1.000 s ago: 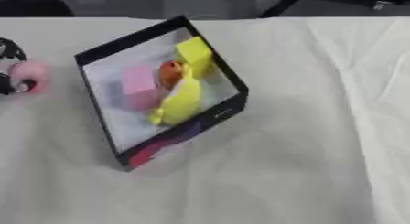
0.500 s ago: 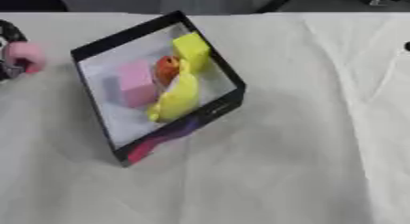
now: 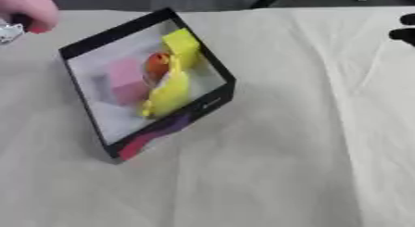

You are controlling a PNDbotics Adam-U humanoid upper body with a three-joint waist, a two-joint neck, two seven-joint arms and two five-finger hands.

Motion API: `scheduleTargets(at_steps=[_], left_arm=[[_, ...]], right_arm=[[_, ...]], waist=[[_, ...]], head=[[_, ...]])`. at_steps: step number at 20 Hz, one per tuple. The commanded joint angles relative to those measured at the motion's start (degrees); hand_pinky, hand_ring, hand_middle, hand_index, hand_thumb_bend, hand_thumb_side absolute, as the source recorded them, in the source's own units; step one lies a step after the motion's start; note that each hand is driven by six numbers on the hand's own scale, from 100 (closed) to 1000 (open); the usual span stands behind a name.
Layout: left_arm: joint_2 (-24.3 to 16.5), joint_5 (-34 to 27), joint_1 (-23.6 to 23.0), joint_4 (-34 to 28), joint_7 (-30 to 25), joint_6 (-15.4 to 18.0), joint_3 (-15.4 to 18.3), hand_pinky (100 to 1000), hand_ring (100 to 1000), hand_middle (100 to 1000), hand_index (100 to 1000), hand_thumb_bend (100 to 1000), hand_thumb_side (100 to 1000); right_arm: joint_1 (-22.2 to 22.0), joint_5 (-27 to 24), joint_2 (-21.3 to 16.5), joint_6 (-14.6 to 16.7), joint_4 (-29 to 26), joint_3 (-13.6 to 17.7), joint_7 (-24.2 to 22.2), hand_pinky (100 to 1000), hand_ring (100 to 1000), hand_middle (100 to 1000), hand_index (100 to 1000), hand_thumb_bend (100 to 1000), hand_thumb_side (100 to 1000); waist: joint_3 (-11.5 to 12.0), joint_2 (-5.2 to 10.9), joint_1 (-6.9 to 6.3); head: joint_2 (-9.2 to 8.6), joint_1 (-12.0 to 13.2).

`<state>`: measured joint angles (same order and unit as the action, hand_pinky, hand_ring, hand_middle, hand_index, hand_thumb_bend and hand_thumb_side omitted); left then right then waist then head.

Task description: Pick up objects on the table and place them in the box.

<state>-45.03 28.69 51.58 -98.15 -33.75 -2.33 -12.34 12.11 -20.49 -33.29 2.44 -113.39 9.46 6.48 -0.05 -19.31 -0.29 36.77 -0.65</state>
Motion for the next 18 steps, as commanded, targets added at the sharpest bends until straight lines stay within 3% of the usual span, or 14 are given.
scheduleTargets(at_steps=[1,7,10,15,17,18], left_arm=[[0.9,-3.2,2.4,-2.8,-1.8,-0.6,-1.3,780,781,747,634,100,186],[6.3,-4.8,4.6,1.7,-4.5,-1.4,-5.0,779,779,746,646,100,203],[9.1,-5.0,4.8,6.8,-5.7,-0.6,-6.4,778,779,750,655,100,269],[11.0,1.0,4.8,13.0,-5.5,3.7,-8.5,794,793,770,669,100,314],[11.4,3.7,4.5,14.4,-4.9,6.4,-8.8,809,802,776,673,131,295],[11.5,4.6,4.3,15.1,-4.7,7.4,-8.9,814,810,786,699,149,329]], right_arm=[[0.6,-0.5,-1.5,0.0,-1.2,0.3,-0.3,908,697,677,837,100,571],[1.2,-1.0,-1.5,-0.2,-1.2,0.0,-0.7,909,697,678,837,100,571],[1.5,-1.1,-1.4,-0.2,-1.2,-0.1,-0.9,909,697,677,837,100,572],[1.9,-1.2,-1.3,-0.3,-1.2,-0.2,-1.1,910,697,677,837,100,573],[1.8,-1.1,-1.3,-0.3,-1.2,-0.1,-1.1,910,696,677,837,100,573],[1.8,-1.1,-1.3,-0.3,-1.2,-0.1,-1.1,910,696,677,837,100,573]], waist=[[-0.2,2.54,-0.29],[-0.8,2.66,-0.65],[-1.1,2.43,-0.77],[-1.2,2.05,-1.05],[-1.1,1.99,-0.99],[-1.0,1.98,-0.96]], head=[[0.33,0.3],[0.27,0.5],[0.13,0.5],[-0.16,0.5],[-0.3,0.4],[-0.33,0.4]])
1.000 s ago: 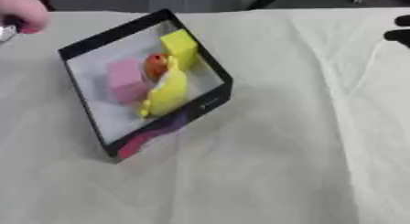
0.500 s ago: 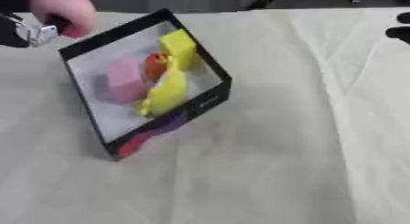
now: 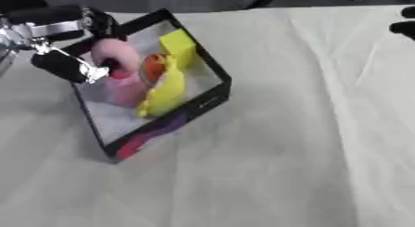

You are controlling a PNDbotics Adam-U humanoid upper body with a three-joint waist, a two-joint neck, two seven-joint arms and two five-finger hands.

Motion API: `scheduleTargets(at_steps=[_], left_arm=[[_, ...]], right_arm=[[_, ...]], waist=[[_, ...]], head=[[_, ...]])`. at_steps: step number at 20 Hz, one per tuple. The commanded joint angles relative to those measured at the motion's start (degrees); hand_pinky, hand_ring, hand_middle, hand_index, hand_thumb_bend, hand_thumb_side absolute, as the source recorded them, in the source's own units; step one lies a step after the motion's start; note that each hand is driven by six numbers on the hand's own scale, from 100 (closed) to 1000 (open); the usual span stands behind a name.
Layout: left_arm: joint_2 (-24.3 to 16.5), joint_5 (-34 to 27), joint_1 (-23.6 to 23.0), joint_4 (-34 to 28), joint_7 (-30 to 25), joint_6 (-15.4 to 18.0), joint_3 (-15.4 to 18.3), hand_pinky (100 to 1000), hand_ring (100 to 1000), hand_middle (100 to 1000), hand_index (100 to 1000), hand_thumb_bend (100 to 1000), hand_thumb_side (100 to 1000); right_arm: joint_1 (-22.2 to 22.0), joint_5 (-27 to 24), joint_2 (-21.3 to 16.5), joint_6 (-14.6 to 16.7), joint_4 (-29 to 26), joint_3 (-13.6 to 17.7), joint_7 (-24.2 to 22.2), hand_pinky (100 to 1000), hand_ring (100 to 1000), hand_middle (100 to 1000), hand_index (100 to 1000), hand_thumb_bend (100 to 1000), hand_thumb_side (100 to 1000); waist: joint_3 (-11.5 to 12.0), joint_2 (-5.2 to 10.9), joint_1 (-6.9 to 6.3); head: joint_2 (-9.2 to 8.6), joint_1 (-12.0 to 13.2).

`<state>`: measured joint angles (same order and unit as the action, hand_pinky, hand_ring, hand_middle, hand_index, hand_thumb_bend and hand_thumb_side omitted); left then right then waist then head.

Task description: Pick up objects on the table and place them in the box.

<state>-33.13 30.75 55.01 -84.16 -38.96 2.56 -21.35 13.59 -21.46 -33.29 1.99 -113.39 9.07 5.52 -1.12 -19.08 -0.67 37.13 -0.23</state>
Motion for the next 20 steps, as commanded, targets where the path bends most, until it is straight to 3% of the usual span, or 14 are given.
scheduleTargets(at_steps=[1,2,3,4,7,10,11,13,14,16,18,20], left_arm=[[-0.2,3.2,0.7,1.8,0.5,3.3,0.1,815,812,789,708,155,336],[0.0,3.5,0.6,2.5,0.3,3.9,0.1,831,834,816,834,218,403],[0.1,3.6,0.6,2.8,0.2,4.3,0.2,840,843,826,876,265,442],[0.2,3.6,0.6,2.9,0.1,4.5,0.4,851,856,842,936,424,576],[0.3,3.3,0.7,1.8,1.3,4.0,2.3,866,872,853,958,714,782],[0.3,1.2,0.9,-0.1,2.9,2.6,5.2,877,888,871,981,901,1000],[0.1,0.2,0.9,-0.9,3.6,1.9,6.4,875,887,870,980,934,1000],[-0.5,-2.3,0.5,-3.0,5.6,-0.3,8.9,876,891,878,983,922,1000],[-0.8,-3.5,0.2,-4.0,6.5,-1.3,9.7,878,895,883,994,860,1000],[-1.2,-7.2,-0.9,-5.9,8.7,-3.8,11.7,876,901,888,984,563,1000],[-2.1,-12.7,-2.4,-8.6,12.6,-7.2,13.4,872,891,875,939,417,1000],[-3.2,-18.2,-4.4,-11.9,17.2,-9.7,14.8,871,879,855,915,354,1000]], right_arm=[[0.3,-0.1,-1.3,0.2,-1.2,0.4,-0.1,910,696,677,837,100,573],[0.3,-0.1,-1.3,0.2,-1.2,0.4,-0.1,910,696,677,837,100,572],[0.2,-0.1,-1.3,0.2,-1.2,0.3,-0.1,910,696,677,837,100,572],[0.1,-0.1,-1.3,0.2,-1.2,0.4,-0.1,910,696,677,837,100,573],[-0.1,-0.1,-1.2,0.1,-1.2,0.4,0.0,910,696,676,837,100,572],[-0.3,0.0,-1.3,0.0,-1.2,0.5,0.0,910,696,676,837,100,568],[-0.3,0.0,-1.3,0.1,-1.2,0.5,0.0,910,696,676,837,100,569],[-0.4,0.0,-1.3,0.2,-1.2,0.6,0.1,910,695,676,837,100,570],[-0.4,0.0,-1.3,0.2,-1.2,0.6,0.2,910,695,676,837,100,571],[-0.4,-0.1,-1.3,0.2,-1.2,0.6,0.3,909,695,675,836,100,571],[-0.6,0.0,-1.3,0.2,-1.2,0.7,0.4,909,695,675,836,100,571],[-0.7,0.0,-1.2,0.3,-1.2,0.9,0.6,910,695,675,836,100,571]], waist=[[0.1,1.75,-0.55],[0.1,1.78,-0.53],[0.2,1.81,-0.51],[0.2,1.83,-0.49],[0.4,1.99,-0.36],[0.6,2.2,-0.22],[0.7,2.3,-0.19],[0.9,2.46,-0.21],[1.0,2.51,-0.21],[1.3,2.57,-0.15],[1.6,2.62,-0.05],[1.9,2.63,0.06]], head=[[-0.7,-0.1],[-0.7,-0.1],[-0.71,-0.1],[-0.7,-0.1],[-0.61,-0.1],[-0.38,-0.2],[-0.27,-0.3],[-0.11,-0.4],[-0.11,-0.4],[-0.16,-0.5],[-0.2,-0.8],[-0.01,-1.1]])
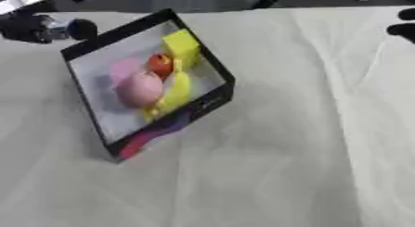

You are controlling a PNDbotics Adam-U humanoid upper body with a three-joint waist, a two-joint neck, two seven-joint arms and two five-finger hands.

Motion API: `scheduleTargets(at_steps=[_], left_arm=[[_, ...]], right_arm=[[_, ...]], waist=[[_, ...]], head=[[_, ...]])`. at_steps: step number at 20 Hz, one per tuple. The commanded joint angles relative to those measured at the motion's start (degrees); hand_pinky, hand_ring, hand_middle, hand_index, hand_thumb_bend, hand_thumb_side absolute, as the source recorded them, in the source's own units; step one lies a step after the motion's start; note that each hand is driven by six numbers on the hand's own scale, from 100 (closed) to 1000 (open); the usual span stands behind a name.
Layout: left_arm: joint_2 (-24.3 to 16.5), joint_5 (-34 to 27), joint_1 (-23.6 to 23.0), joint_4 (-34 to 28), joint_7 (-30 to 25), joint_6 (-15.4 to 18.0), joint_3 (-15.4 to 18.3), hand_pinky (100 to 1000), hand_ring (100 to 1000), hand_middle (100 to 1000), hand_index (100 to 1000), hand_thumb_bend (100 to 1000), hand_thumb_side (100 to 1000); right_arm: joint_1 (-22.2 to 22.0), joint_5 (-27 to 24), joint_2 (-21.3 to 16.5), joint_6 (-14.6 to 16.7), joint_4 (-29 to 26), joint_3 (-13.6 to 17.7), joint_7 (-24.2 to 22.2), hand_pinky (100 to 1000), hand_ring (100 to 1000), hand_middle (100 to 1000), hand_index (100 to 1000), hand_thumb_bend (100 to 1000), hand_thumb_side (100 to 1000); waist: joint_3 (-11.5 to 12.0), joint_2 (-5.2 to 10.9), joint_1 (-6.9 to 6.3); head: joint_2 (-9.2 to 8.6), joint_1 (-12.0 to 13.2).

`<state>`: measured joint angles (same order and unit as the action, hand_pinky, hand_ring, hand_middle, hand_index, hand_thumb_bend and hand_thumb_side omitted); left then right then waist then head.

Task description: Pick up objects on the table and place them in the box.

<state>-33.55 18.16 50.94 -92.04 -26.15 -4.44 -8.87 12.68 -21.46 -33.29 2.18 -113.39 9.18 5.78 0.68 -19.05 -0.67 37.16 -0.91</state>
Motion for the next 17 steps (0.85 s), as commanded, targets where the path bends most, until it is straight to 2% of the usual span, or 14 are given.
scheduleTargets(at_steps=[1,3,6,10,11,14,17], left_arm=[[-3.3,-8.7,-1.5,-5.7,6.6,-3.7,3.1,870,874,847,910,337,1000],[-4.7,-14.3,-4.4,-9.2,10.9,-5.5,4.5,858,855,817,889,272,1000],[-5.8,-21.9,-8.9,-14.0,16.7,-6.8,6.7,832,828,782,867,247,1000],[-6.6,-26.4,-10.5,-16.9,20.0,-8.3,7.1,832,828,782,867,247,1000],[-6.4,-26.9,-10.8,-17.3,20.4,-8.4,7.3,814,813,789,877,235,863],[-3.2,-29.2,-14.2,-19.0,22.6,-6.5,10.6,815,814,794,879,264,822],[1.2,-31.9,-18.6,-19.8,25.4,-3.8,15.0,828,822,805,880,289,826]], right_arm=[[0.1,0.0,-1.2,0.2,-1.2,0.9,0.4,910,695,675,836,100,571],[0.0,0.1,-1.1,0.2,-1.2,1.0,0.5,909,695,675,836,100,571],[0.0,0.1,-1.0,0.3,-1.2,1.1,0.7,909,695,674,836,100,570],[0.0,0.1,-1.0,0.4,-1.2,1.1,0.8,909,695,674,836,100,570],[0.1,0.1,-1.0,0.5,-1.2,1.3,0.9,908,696,675,836,100,567],[-0.1,0.3,-0.7,1.7,-1.2,2.3,1.9,908,697,676,836,100,566],[0.0,0.4,-0.7,2.2,-1.2,2.4,2.3,908,702,680,838,100,566]], waist=[[0.3,2.59,0.12],[0.6,2.6,0.25],[1.0,2.59,0.45],[1.0,2.59,0.48],[1.2,2.45,0.65],[3.5,2.13,2.04],[4.1,2.19,2.3]], head=[[0.1,-0.5],[0.1,-0.7],[0.05,-0.9],[0.06,-0.9],[-0.04,-1.1],[-0.25,-2.3],[-0.23,-2.8]])
